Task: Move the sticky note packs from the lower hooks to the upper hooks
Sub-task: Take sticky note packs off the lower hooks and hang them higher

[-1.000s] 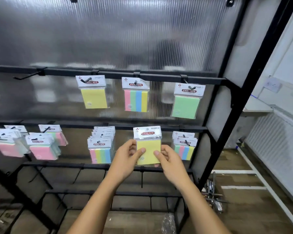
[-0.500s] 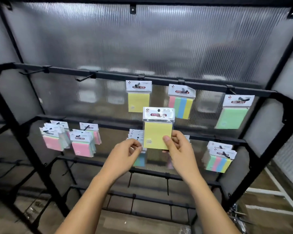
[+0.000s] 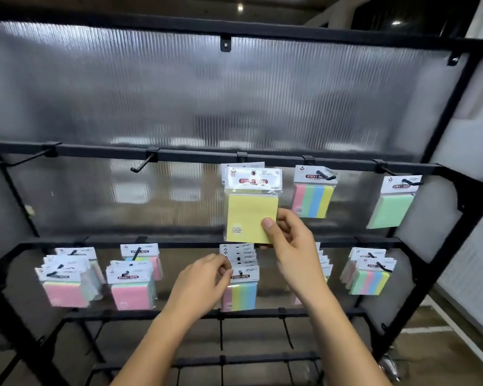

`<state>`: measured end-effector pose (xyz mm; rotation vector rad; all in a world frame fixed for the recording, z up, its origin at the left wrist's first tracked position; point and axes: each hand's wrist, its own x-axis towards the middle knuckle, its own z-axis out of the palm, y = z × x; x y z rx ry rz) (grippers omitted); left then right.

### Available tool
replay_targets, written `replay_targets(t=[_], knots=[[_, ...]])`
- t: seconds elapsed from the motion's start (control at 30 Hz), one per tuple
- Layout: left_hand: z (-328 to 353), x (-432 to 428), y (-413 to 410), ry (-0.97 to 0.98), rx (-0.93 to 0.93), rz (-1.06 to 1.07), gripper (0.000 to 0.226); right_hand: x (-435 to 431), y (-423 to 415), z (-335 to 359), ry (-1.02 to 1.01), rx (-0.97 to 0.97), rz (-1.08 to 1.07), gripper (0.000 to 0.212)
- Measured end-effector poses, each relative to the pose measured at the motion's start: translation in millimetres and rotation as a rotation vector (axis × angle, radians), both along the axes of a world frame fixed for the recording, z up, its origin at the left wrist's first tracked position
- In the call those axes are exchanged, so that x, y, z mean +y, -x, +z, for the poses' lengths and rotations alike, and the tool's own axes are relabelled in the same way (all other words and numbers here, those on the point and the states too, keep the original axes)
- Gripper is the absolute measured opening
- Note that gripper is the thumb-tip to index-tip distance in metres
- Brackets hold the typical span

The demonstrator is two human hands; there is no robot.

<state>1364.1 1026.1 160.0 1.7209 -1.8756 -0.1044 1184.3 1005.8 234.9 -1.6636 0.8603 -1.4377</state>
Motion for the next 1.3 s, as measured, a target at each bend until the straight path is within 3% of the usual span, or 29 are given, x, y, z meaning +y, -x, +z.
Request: replay_targets(t=[0.3, 0.97, 1.3], knots=[[-7, -11, -6, -0.011, 0.042, -0.087, 0.008, -6, -13, -3, -0.047, 0.020, -0.078, 0.009], [-16, -11, 1, -0.046, 0.070, -0.005, 0.008, -42, -23, -12, -0.164, -0.010, -0.040, 0.012], [-12, -13, -2, -0.058, 0.046, 0.032, 0.009, -62, -36, -1, -0.200, 0.012, -0.138, 0.017]])
